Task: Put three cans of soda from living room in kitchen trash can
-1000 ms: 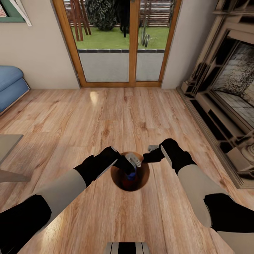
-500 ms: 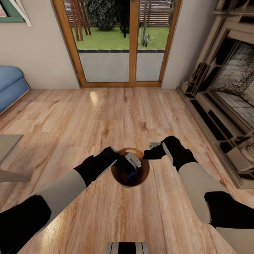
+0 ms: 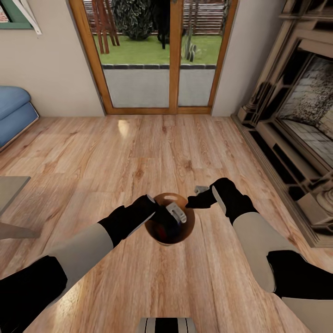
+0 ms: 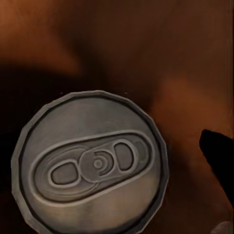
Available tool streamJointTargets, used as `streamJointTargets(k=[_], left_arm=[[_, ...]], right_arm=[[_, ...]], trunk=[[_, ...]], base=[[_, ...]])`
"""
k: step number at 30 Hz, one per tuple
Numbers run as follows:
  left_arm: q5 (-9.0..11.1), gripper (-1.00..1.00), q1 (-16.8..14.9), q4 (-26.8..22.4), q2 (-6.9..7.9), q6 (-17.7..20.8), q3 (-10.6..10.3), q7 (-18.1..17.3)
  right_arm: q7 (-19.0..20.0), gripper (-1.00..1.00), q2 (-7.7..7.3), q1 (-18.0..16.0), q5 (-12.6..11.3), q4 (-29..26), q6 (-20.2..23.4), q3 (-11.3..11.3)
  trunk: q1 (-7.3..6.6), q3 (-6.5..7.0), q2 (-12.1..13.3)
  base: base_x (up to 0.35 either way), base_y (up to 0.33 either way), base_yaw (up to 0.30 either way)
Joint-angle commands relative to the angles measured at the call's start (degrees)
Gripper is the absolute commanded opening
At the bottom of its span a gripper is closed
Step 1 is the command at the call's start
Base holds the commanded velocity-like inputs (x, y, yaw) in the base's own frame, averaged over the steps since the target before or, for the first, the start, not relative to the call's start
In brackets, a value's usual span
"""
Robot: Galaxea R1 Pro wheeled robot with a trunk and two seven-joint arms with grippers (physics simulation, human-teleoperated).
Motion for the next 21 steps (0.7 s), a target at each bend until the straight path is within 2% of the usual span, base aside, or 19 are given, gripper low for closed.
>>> streamJointTargets(k=[1, 6, 21], left_arm=[[0.00, 1.00, 0.00, 0.00, 0.00, -0.77, -0.01, -0.01], [0.03, 1.00, 0.00, 0.01, -0.01, -1.90, -0.03, -0.03], [0.20, 1.00, 0.00, -1.94, 0.25, -2.08, 0.43, -0.32]], right_arm=[[0.27, -1.00, 0.08, -0.02, -2.02, -0.01, 0.46, -0.12], [0.28, -1.00, 0.17, -0.05, -2.02, 0.00, 0.46, -0.10], [0.30, -1.00, 0.13, 0.03, -2.04, 0.00, 0.46, -0.07]], trunk=[[-0.01, 0.01, 0.00], [-0.01, 0.01, 0.00], [-0.01, 0.01, 0.00]], base=[[0.000, 0.000, 0.000], [0.000, 0.000, 0.000], [0.000, 0.000, 0.000]])
